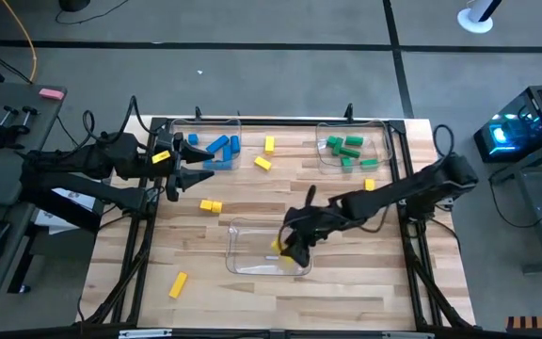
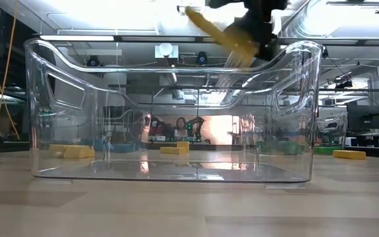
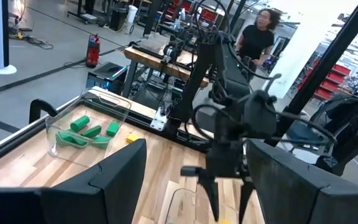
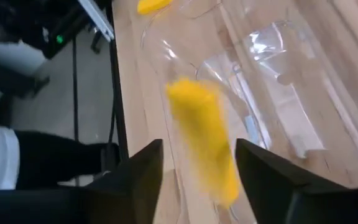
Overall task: Sort blocks
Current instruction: Put the yellow block into the center transparent bin
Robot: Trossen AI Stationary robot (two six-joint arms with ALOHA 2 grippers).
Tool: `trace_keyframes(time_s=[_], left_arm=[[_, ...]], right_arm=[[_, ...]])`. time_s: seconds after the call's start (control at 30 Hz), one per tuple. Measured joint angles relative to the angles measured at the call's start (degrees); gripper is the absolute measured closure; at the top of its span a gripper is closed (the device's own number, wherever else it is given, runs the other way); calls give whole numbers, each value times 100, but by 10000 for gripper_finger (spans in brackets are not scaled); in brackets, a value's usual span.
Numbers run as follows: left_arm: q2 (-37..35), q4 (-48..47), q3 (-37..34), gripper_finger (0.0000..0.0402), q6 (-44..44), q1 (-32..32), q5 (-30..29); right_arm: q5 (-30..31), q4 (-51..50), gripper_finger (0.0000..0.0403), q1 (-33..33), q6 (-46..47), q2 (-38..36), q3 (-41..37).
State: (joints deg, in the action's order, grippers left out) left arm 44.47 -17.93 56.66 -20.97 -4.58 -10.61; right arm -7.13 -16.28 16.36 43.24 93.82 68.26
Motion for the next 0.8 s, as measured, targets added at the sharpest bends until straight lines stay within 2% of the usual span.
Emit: trace_keyframes(time_s=[0.17, 0.27, 0.37, 0.43, 0.5, 0.6, 0.8], left_arm=[[0, 18, 0, 140, 2, 0, 0], [0, 20, 0, 140, 3, 0, 0], [0, 14, 0, 140, 4, -2, 0], [0, 9, 0, 140, 7, -1, 0], [0, -18, 0, 140, 7, -2, 0], [0, -50, 0, 140, 9, -2, 22], [0, -70, 0, 140, 68, -2, 131]], right_arm=[[-71, -832, 159, -18, -616, 156, 659], [63, -2103, 148, -126, -717, 145, 1189], [1068, -3675, 146, -240, -415, 104, 1713], [1691, -4583, 145, -303, -109, 86, 1782], [1779, -5243, 145, -376, 321, 32, 1526], [1759, -5583, 145, -408, 977, -403, 681], [1508, -5569, 144, -656, 3086, -2286, -1415]])
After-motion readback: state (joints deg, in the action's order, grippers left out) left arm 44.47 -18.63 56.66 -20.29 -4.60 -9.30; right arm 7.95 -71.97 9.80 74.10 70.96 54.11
